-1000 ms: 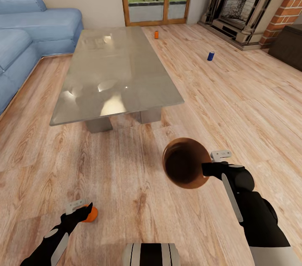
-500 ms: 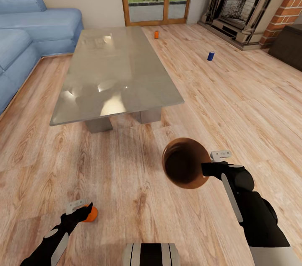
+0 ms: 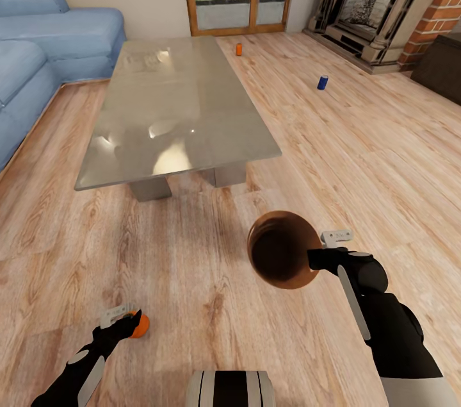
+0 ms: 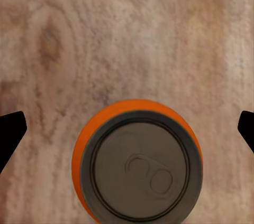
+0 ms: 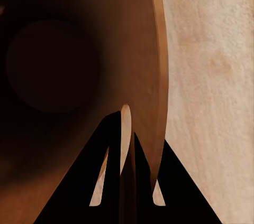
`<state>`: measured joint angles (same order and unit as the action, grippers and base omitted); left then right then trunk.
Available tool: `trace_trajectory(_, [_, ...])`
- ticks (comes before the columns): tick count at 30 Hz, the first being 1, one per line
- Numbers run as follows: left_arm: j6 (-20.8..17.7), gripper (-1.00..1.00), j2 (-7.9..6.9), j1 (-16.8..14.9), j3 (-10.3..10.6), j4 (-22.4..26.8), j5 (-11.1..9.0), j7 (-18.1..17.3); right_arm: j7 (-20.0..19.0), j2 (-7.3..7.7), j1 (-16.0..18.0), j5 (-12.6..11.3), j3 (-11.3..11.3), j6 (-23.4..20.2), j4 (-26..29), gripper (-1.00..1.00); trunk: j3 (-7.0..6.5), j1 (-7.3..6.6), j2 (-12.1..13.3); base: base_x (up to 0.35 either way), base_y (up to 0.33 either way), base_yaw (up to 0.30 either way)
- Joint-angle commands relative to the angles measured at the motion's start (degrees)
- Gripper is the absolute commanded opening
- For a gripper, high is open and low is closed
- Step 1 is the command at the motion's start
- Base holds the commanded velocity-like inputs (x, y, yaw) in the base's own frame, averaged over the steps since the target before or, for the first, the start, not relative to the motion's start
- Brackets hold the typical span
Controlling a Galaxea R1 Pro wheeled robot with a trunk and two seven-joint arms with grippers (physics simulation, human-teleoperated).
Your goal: Put the three can of soda from the living room inside the tash can in the kitchen.
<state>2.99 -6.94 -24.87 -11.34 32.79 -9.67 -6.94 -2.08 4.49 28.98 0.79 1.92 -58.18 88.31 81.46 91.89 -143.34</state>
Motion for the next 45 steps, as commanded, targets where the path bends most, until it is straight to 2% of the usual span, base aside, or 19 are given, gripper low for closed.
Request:
trace_trajectory(1, [0.00,1.00,0.00,0.00,0.00,0.00,0.00,0.00,-0.25,-0.01,0.02,-0.90,0.00,0.02,0.02,-1.00,0.03,-0.01,0.00,0.000,0.000,0.000])
trace_trajectory(16, [0.00,1.00,0.00,0.00,0.00,0.00,0.00,0.00,-0.29,-0.18,0.02,-0.97,0.06,0.08,0.02,-1.00,1.19,-0.01,0.00,0.000,0.000,0.000])
trace_trajectory(45, [0.00,1.00,0.00,0.00,0.00,0.00,0.00,0.00,-0.29,-0.18,0.02,-0.97,0.01,0.08,0.02,-1.00,2.33,-0.01,0.00,0.000,0.000,0.000])
